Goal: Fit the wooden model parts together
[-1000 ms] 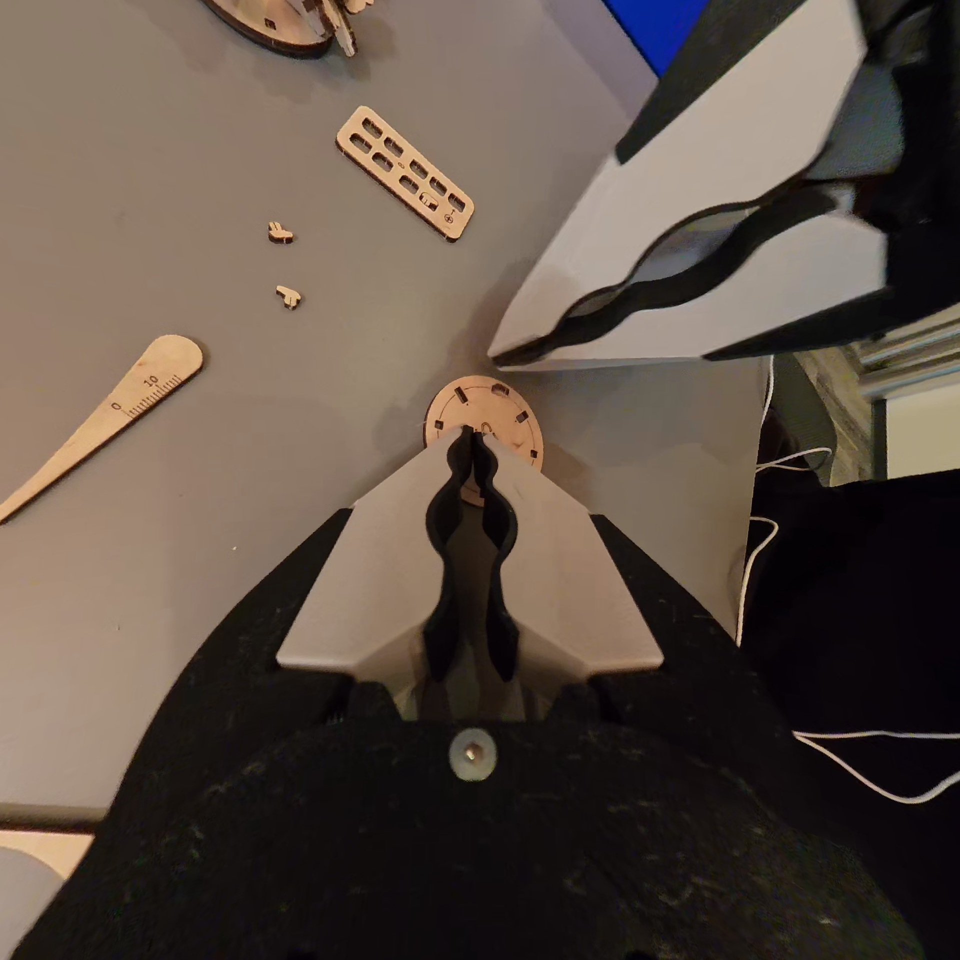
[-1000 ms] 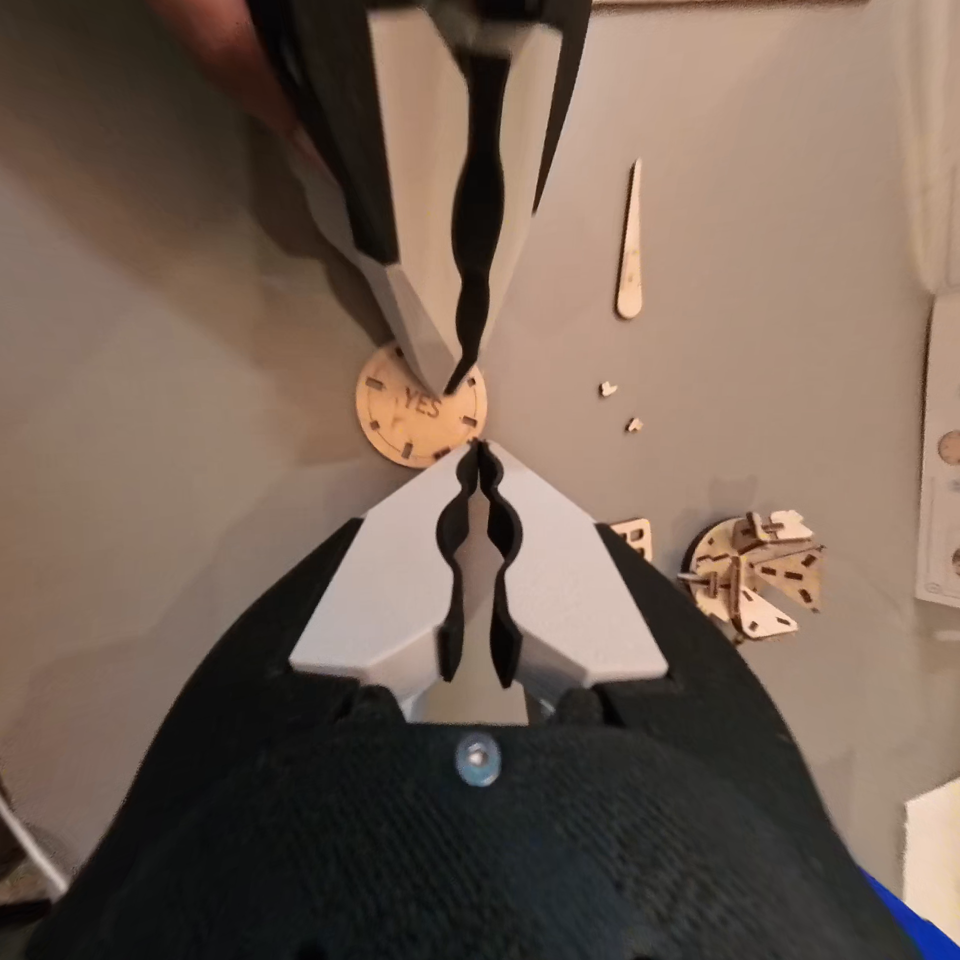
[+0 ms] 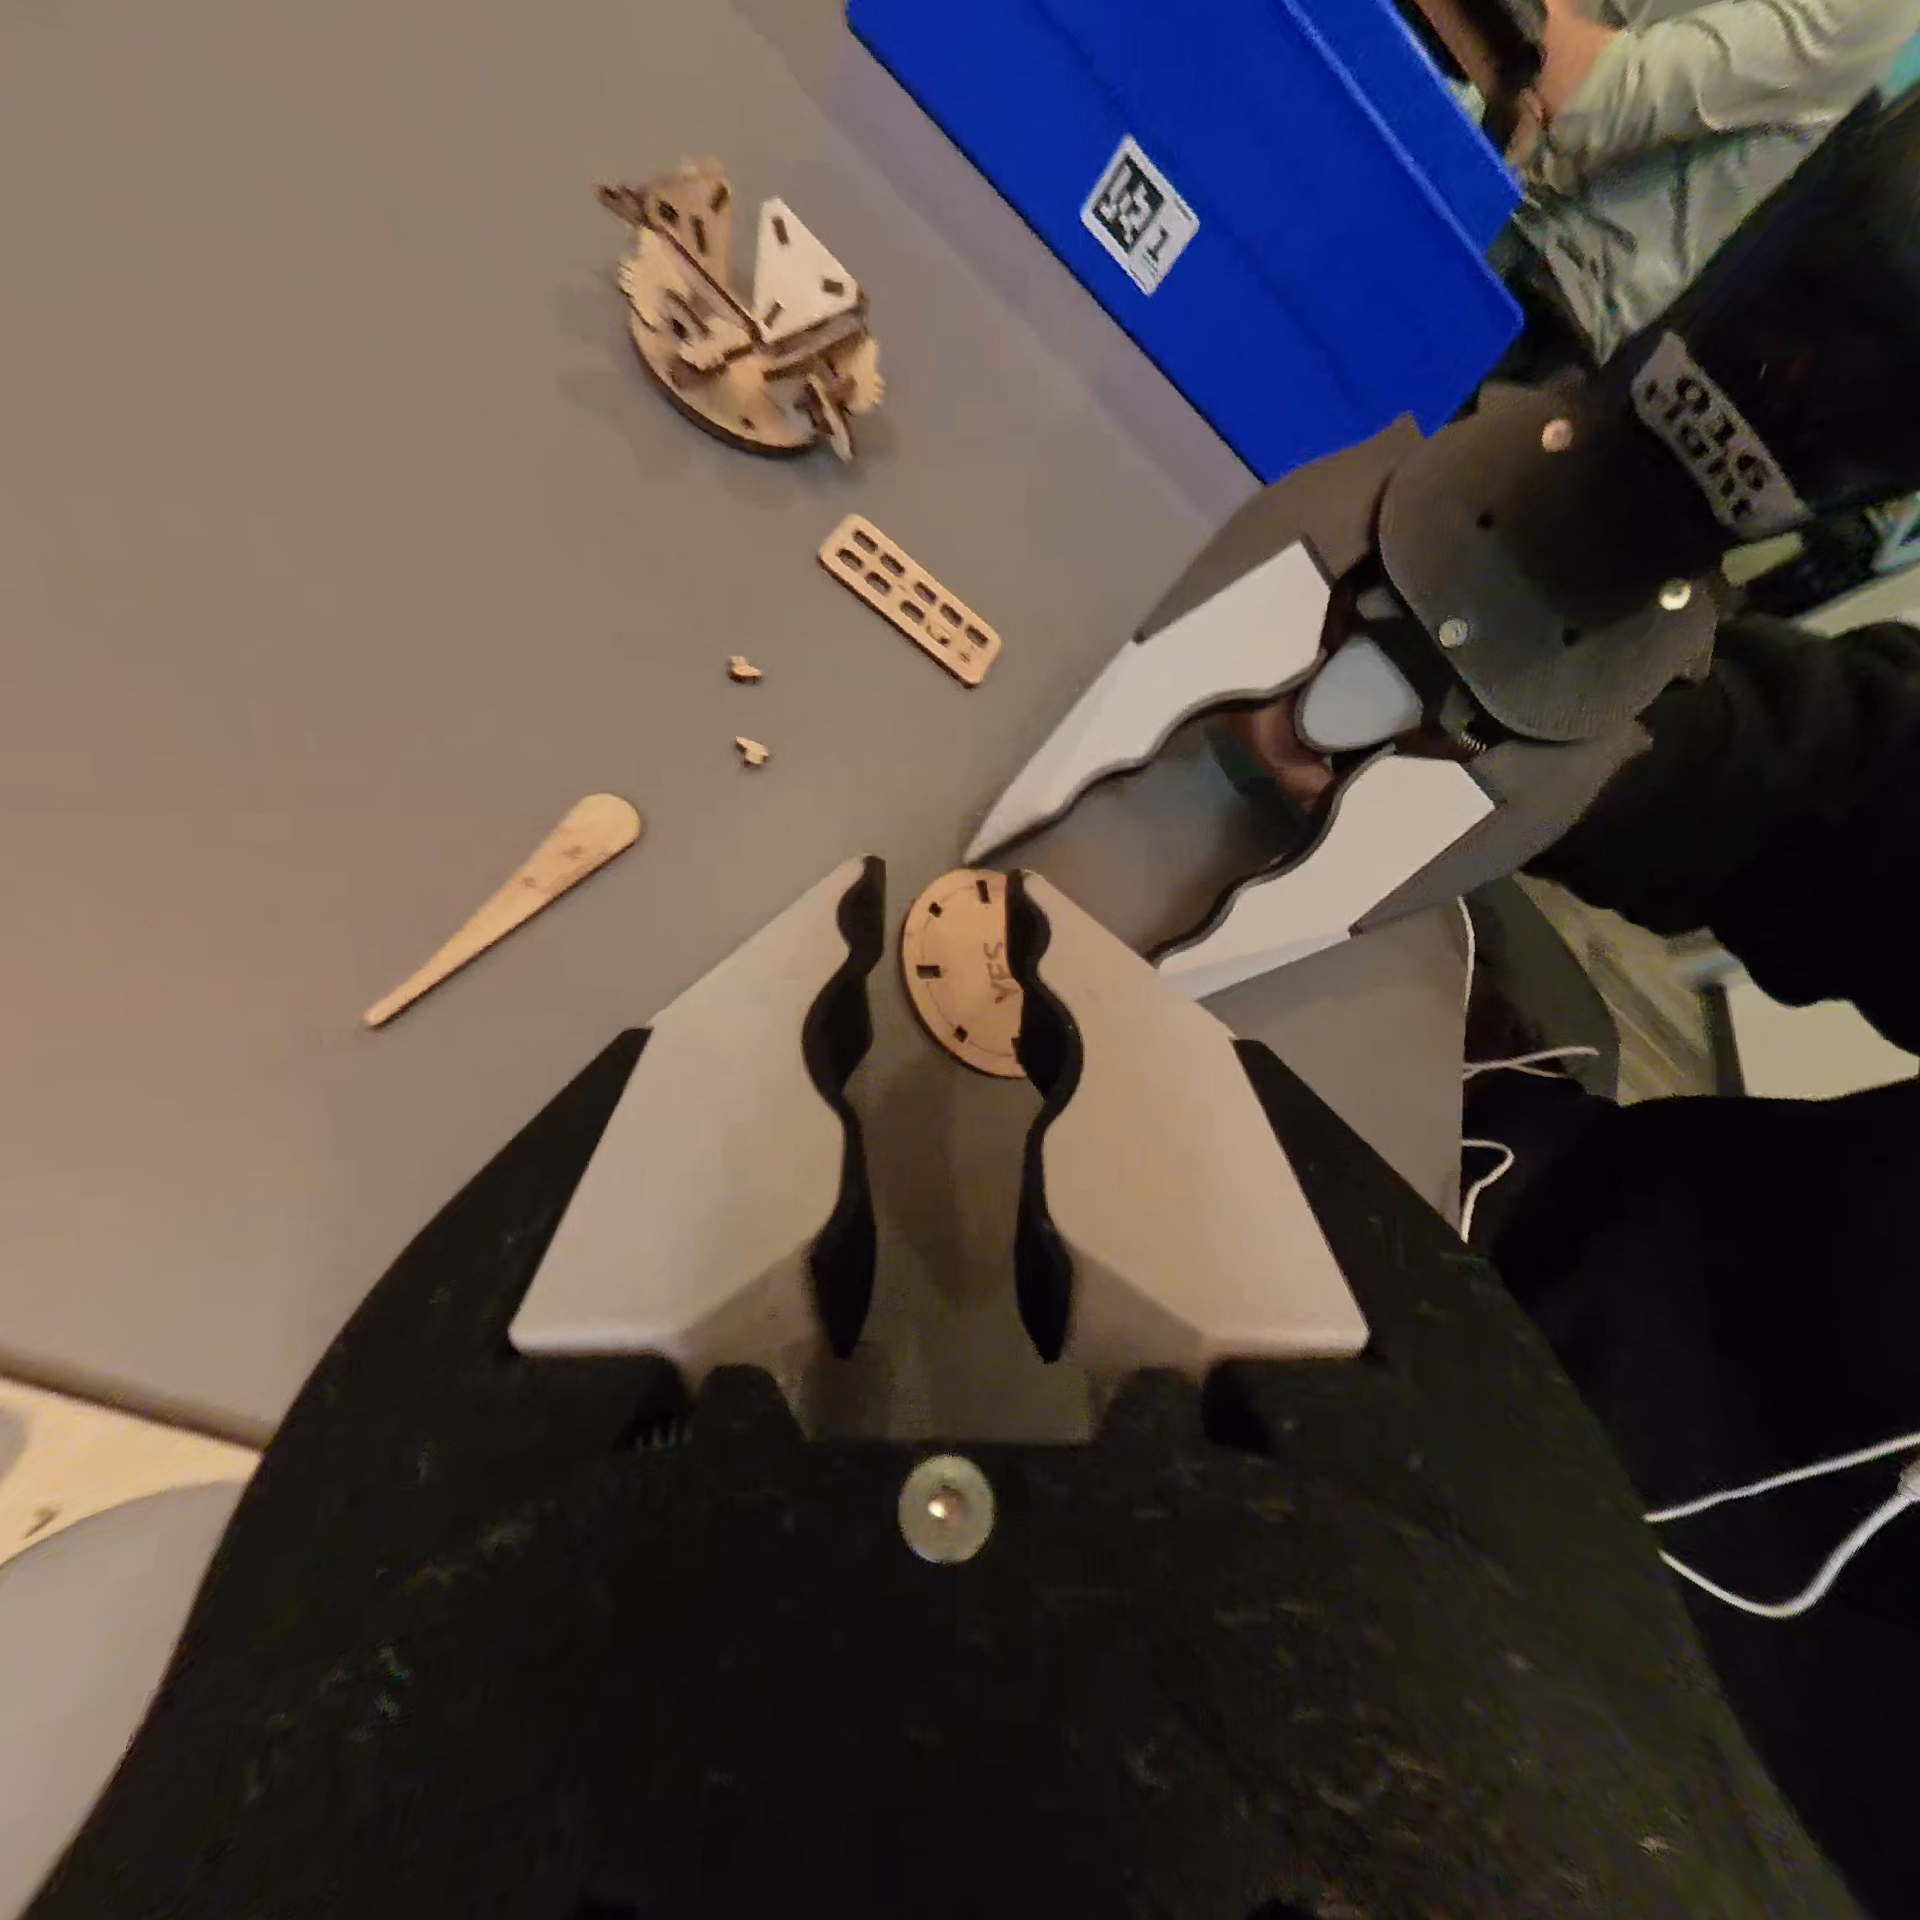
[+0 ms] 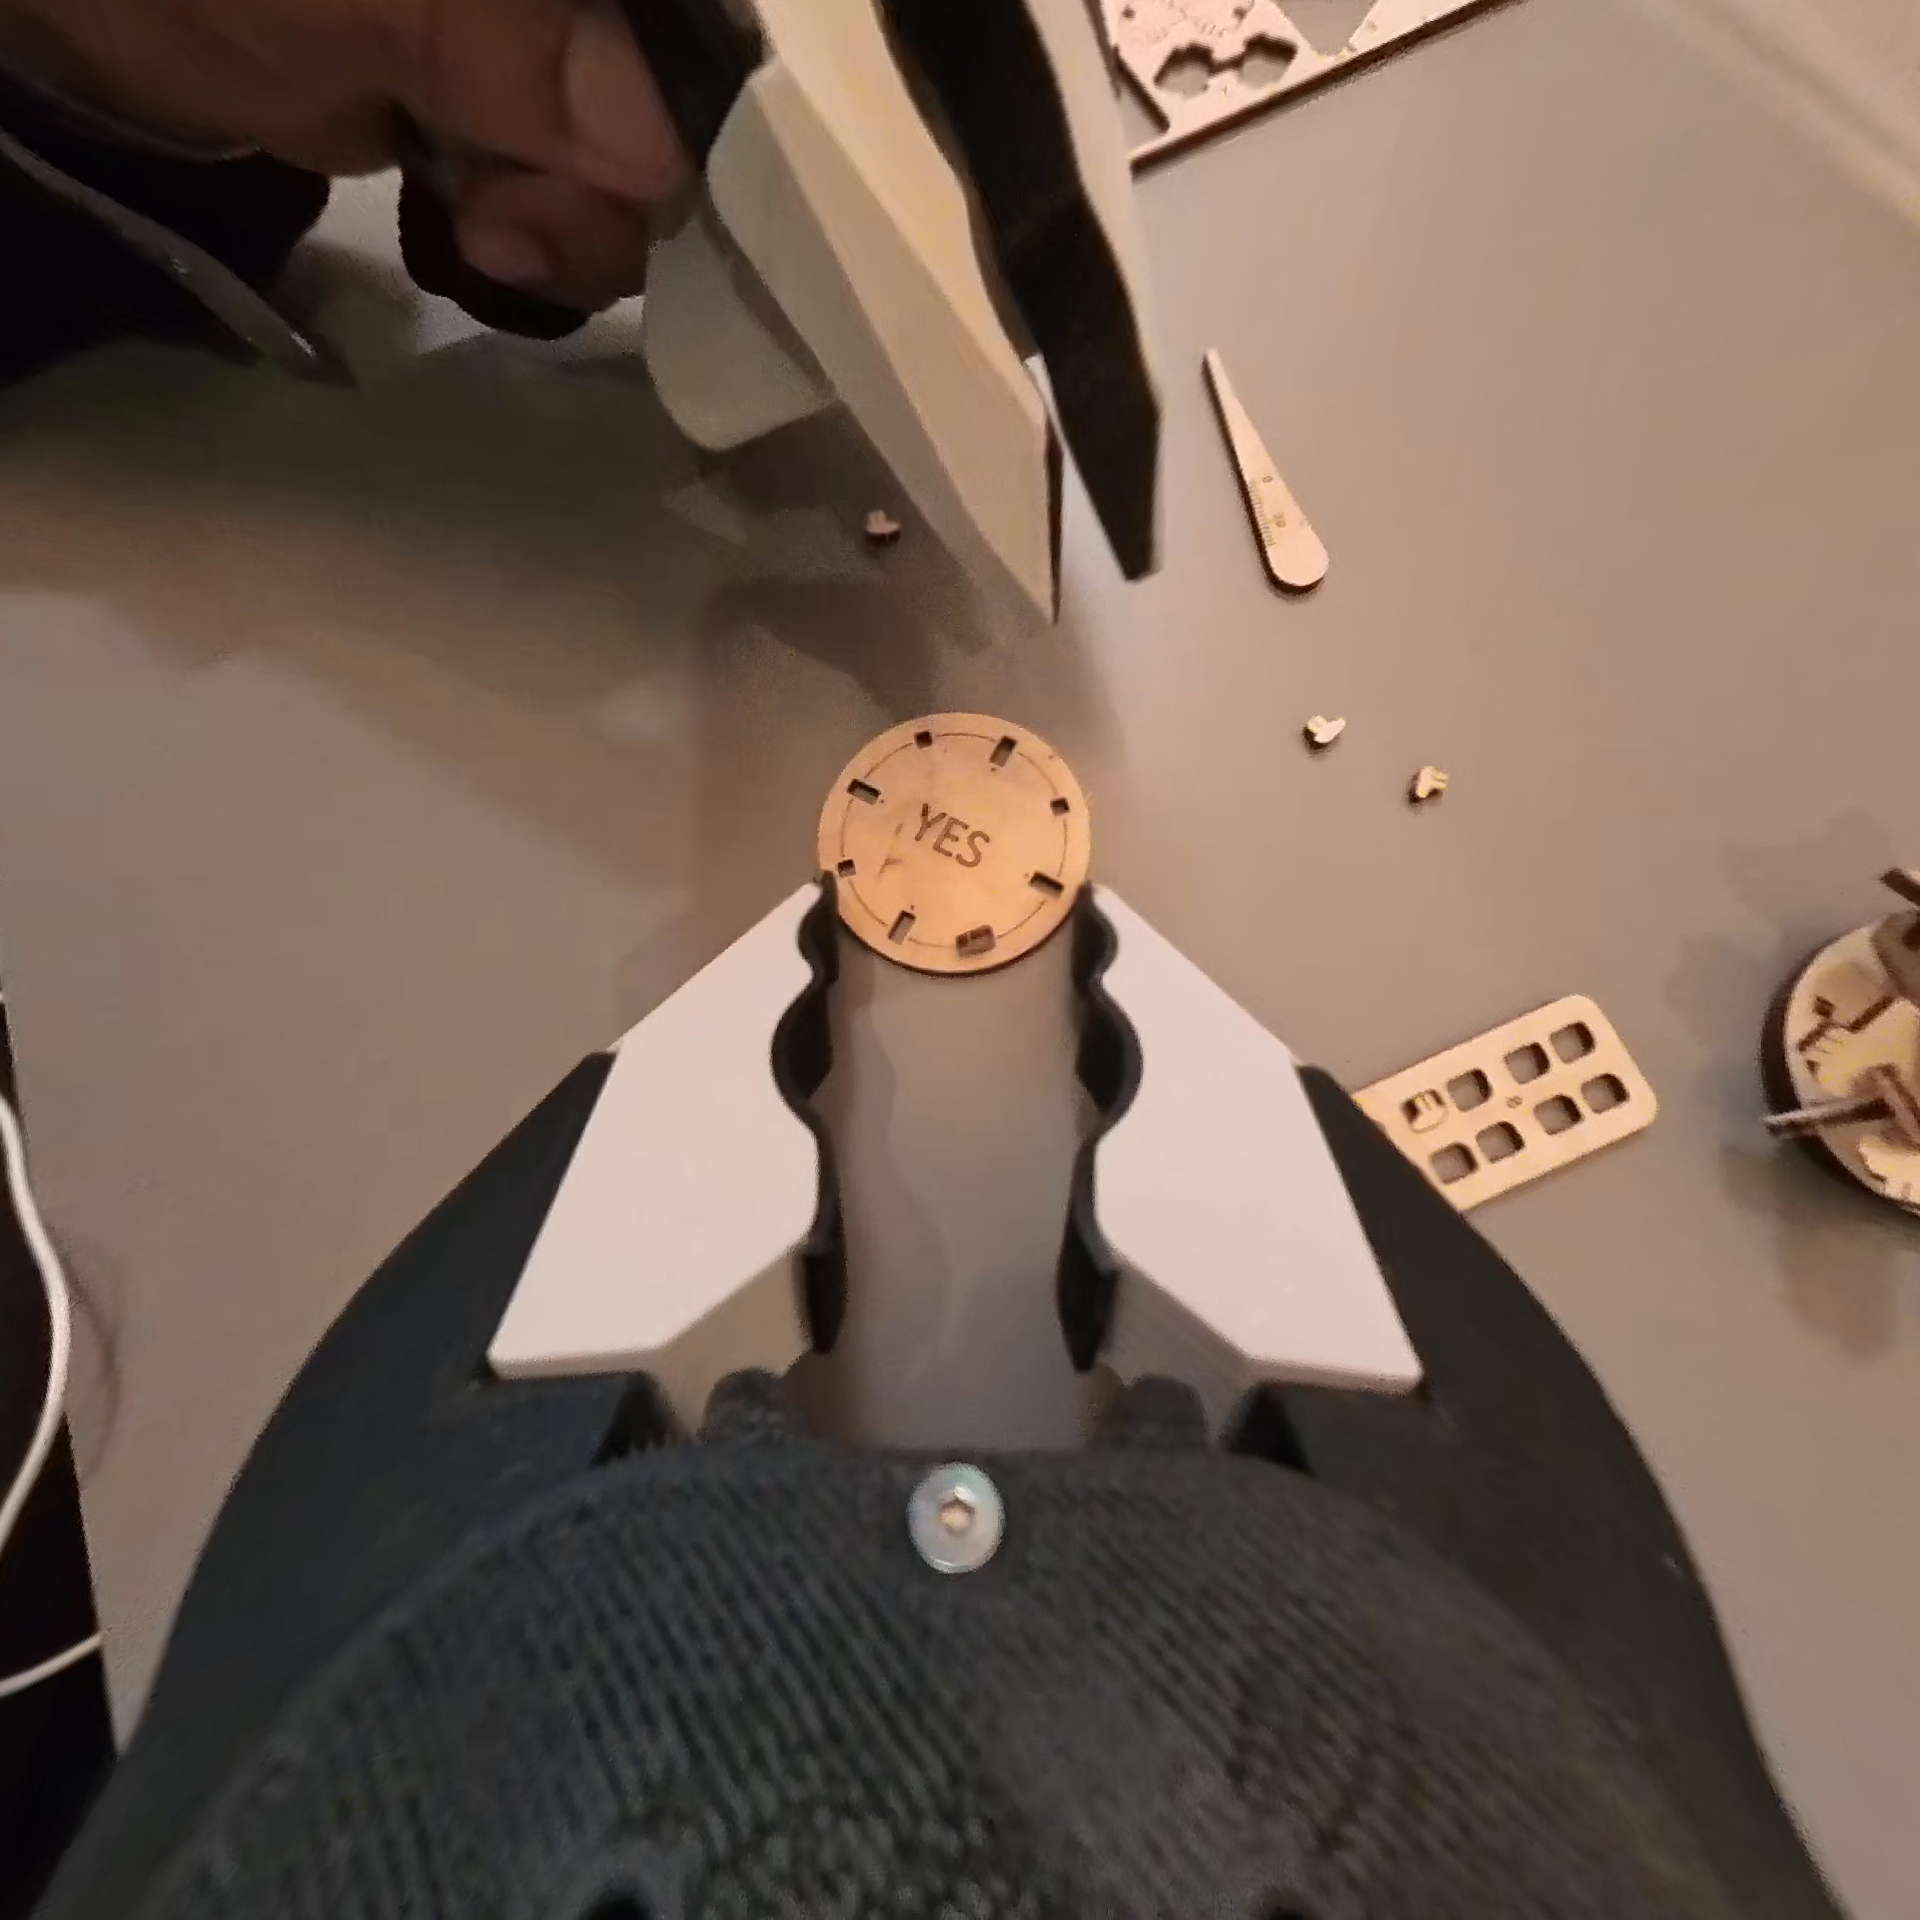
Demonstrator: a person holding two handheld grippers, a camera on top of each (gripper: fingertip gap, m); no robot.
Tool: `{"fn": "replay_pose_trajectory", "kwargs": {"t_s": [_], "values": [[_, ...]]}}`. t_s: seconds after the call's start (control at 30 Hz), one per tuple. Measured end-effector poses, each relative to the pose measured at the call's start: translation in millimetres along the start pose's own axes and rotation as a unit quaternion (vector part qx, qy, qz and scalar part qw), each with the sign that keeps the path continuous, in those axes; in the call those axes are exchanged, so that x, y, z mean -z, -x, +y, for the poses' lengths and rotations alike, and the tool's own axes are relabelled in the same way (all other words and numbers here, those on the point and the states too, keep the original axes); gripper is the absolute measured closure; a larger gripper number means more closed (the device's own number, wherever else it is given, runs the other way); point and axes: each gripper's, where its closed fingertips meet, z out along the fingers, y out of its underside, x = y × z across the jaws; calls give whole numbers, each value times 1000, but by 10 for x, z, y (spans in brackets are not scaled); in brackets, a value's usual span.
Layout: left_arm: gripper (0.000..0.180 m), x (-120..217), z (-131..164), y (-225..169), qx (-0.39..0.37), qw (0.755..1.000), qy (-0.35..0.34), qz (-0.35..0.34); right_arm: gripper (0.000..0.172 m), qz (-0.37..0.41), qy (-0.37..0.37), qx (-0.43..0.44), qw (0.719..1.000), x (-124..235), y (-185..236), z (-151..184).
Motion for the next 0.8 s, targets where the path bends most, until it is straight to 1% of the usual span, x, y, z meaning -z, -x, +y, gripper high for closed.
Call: {"fn": "replay_pose_trajectory", "kwargs": {"t_s": [0.13, 0.17, 0.2, 0.23, 0.27, 0.33, 0.37, 0.43, 0.57, 0.6, 0.67, 0.73, 0.8], "values": [[147, 18, -9, 40, 19, 1000, -4, 14, 130, -4, -15, 10, 1000, -5, -2, -24], [144, 14, -6, 38, 23, 1000, -4, 19, 161, -6, -34, 22, 999, 23, 8, -64], [141, 12, -8, 25, 27, 999, -5, 27, 172, -10, -63, 39, 997, 66, 33, -135], [138, 12, -16, -1, 35, 999, -8, 41, 172, -4, -78, 50, 996, 96, 23, -179], [135, 13, -19, -10, 44, 998, -11, 51, 166, 6, -68, 61, 996, 92, -3, -163], [136, 12, 2, 49, 56, 997, -7, 50, 146, 32, -26, 72, 997, 48, -86, -69], [136, 21, -6, 77, 59, 997, -11, 48, 140, 29, -26, 73, 997, 38, -60, -68], [137, 55, -49, 97, 67, 996, -25, 54, 130, -2, -51, 61, 997, 48, 117, -145], [141, 108, -109, 98, 70, 995, -43, 61, 110, -83, -103, 41, 990, 70, 666, -331], [141, 110, -112, 93, 68, 995, -44, 61, 102, -94, -96, 40, 990, 32, 781, -316], [142, 107, -114, 70, 63, 995, -44, 62, 87, -92, -59, 58, 992, -98, 914, -208], [142, 99, -109, 44, 58, 995, -41, 64, 80, -65, -20, 98, 993, -206, 942, -104], [142, 96, -109, 23, 54, 996, -41, 65, 89, -73, -29, 112, 991, -219, 1028, -154]]}}
